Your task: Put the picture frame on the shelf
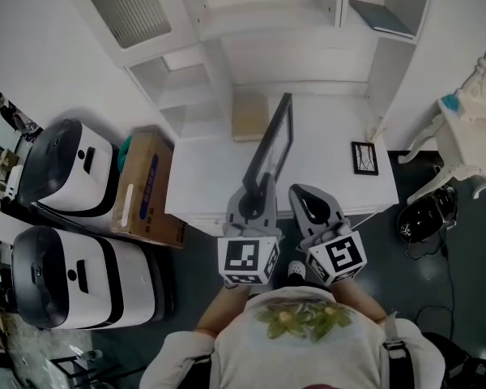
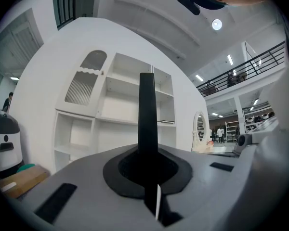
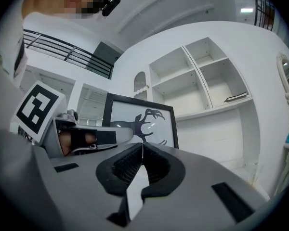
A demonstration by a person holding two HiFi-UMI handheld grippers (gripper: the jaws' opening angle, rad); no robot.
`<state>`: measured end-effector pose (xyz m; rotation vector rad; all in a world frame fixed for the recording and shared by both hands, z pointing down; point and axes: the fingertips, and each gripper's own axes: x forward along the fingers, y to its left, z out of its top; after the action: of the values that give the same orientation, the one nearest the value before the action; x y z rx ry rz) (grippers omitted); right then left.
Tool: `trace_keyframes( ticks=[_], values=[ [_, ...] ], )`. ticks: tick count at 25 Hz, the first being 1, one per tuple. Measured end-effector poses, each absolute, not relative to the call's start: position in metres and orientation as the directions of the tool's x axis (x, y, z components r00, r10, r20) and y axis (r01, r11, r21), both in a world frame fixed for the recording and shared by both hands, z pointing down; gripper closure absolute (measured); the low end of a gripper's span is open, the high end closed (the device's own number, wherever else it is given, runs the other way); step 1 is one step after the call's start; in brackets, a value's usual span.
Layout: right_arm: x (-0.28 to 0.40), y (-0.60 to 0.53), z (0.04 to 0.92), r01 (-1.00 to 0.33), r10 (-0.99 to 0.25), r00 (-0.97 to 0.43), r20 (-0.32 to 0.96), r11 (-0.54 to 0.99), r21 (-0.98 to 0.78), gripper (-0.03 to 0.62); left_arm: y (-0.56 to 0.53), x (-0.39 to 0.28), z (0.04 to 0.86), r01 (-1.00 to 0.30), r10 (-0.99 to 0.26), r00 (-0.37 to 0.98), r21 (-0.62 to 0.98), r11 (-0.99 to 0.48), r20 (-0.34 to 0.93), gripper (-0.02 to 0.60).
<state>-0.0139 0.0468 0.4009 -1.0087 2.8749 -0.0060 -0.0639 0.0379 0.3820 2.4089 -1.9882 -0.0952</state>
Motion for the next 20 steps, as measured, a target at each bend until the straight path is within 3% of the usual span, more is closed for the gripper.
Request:
trace_keyframes(
  ticks=[20],
  values=[
    [0.029, -0.023, 0.392, -0.598, -0.596, -0.795, -0.113, 0.801, -0.019, 0.562, -0.042, -0.052, 0.356, -0.996, -0.993, 0.069, 0.048, -0.074, -0.094, 0.548]
  ],
)
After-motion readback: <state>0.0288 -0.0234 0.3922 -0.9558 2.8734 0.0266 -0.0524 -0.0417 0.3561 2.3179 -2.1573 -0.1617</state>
